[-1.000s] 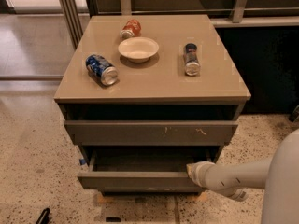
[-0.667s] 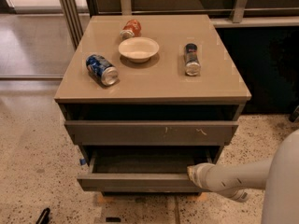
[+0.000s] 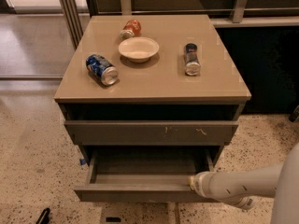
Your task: Open middle drawer
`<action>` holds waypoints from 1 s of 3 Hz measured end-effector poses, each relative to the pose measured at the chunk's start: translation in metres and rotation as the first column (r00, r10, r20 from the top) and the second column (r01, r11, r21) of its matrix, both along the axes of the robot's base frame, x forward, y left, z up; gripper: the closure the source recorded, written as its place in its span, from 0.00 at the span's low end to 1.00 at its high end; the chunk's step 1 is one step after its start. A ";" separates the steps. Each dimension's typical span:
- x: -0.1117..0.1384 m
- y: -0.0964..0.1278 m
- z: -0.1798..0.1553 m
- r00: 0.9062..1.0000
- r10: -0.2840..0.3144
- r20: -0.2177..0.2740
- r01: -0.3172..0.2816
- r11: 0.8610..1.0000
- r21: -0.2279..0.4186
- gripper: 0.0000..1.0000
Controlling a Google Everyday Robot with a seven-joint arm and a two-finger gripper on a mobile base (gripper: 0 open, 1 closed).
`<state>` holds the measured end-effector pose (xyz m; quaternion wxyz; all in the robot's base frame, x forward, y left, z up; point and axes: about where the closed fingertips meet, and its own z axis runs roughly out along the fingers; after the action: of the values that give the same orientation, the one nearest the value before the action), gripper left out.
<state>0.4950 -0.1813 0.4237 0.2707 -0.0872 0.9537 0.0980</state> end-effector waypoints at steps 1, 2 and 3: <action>-0.031 -0.001 -0.006 0.999 0.002 -0.048 0.000 0.999 0.044 1.00; -0.063 -0.006 -0.006 0.996 -0.007 -0.094 0.016 0.995 0.096 1.00; -0.063 -0.006 -0.006 0.996 -0.007 -0.093 0.016 0.995 0.096 1.00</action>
Offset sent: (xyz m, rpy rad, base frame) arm -0.1278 -0.0055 -0.0186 0.1783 0.1997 0.0172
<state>0.4321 -0.1874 0.4177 0.2305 -0.0640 0.9598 0.1466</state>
